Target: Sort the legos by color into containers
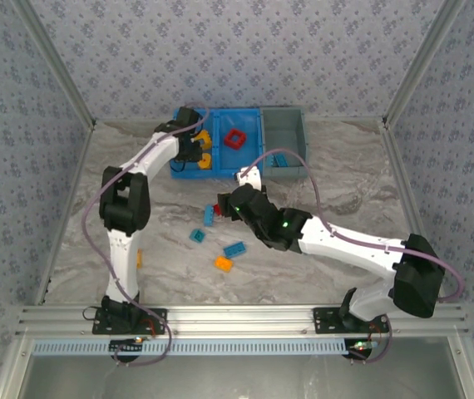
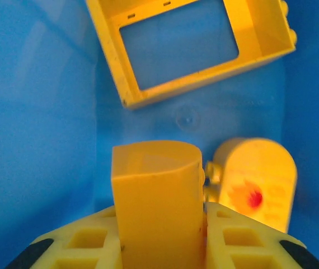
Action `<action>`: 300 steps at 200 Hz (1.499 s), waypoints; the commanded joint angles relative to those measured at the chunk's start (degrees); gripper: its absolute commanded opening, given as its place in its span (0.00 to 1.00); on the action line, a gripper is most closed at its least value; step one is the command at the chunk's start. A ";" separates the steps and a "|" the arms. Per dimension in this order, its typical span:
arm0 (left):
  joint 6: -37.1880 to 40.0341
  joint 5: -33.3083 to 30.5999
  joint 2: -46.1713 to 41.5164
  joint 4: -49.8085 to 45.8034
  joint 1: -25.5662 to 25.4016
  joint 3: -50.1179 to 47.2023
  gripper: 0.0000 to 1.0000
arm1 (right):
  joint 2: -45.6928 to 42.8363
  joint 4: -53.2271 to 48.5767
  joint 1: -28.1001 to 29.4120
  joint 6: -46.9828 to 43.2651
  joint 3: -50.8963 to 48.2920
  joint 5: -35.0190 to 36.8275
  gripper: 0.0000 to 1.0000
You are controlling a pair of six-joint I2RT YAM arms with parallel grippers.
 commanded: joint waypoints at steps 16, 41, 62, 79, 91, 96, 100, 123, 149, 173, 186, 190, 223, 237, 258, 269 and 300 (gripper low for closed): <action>2.47 1.67 3.89 -6.24 -0.33 7.44 0.39 | 0.72 -1.81 -1.34 1.31 1.83 0.15 0.74; 1.22 1.76 2.09 -5.92 -0.33 5.48 0.51 | 2.30 -5.87 -3.53 6.20 2.46 -1.38 0.74; 0.49 1.45 -2.85 -3.40 -0.42 0.94 0.55 | 5.39 -9.48 -6.02 12.47 4.07 -4.84 0.75; -0.08 1.36 -7.53 -2.13 -0.50 -2.98 0.56 | 8.19 -11.77 -6.71 16.72 6.07 -5.72 0.74; -0.33 1.00 -11.59 -1.16 -0.81 -6.07 0.56 | 11.42 -15.43 -7.04 21.26 9.93 -5.83 0.76; -0.40 0.83 -13.54 -0.53 -1.05 -7.73 0.56 | 12.86 -17.19 -7.17 23.18 11.35 -5.93 0.76; -0.51 0.77 -15.33 0.11 -1.26 -9.12 0.57 | 14.35 -18.60 -7.27 24.68 13.05 -6.20 0.76; -0.37 1.11 -27.01 3.70 -3.13 -19.10 0.60 | 23.28 -23.11 -8.25 31.46 20.62 -9.62 0.75; -0.13 4.21 -45.02 11.06 -7.17 -36.18 0.64 | 31.43 -23.09 -10.67 34.48 26.76 -16.24 0.75; -1.80 10.48 -62.46 16.59 -10.91 -50.41 0.71 | 34.78 -25.35 -12.58 40.37 28.87 -18.26 0.76; -3.10 13.51 -70.17 17.53 -13.12 -55.74 0.73 | 36.05 -25.57 -13.25 43.21 29.13 -19.29 0.78; -3.34 14.18 -72.26 17.50 -13.88 -57.13 0.73 | 36.45 -25.42 -13.38 43.77 29.34 -19.54 0.78; -6.28 14.61 -84.99 12.17 -17.40 -62.91 0.73 | 40.18 -29.50 -13.17 48.15 34.19 -20.15 0.79; -6.89 14.13 -88.18 8.96 -17.44 -63.64 0.74 | 41.07 -30.86 -12.76 50.69 34.87 -20.12 0.79; -6.97 13.51 -90.85 5.22 -17.44 -63.63 0.74 | 42.32 -32.22 -12.26 53.92 35.15 -20.17 0.77; -7.07 13.51 -92.02 4.45 -17.43 -63.62 0.74 | 42.72 -31.97 -12.07 54.78 35.01 -20.26 0.75; -7.34 14.02 -96.26 2.89 -17.39 -63.92 0.74 | 43.89 -30.81 -12.30 54.79 36.45 -20.09 0.73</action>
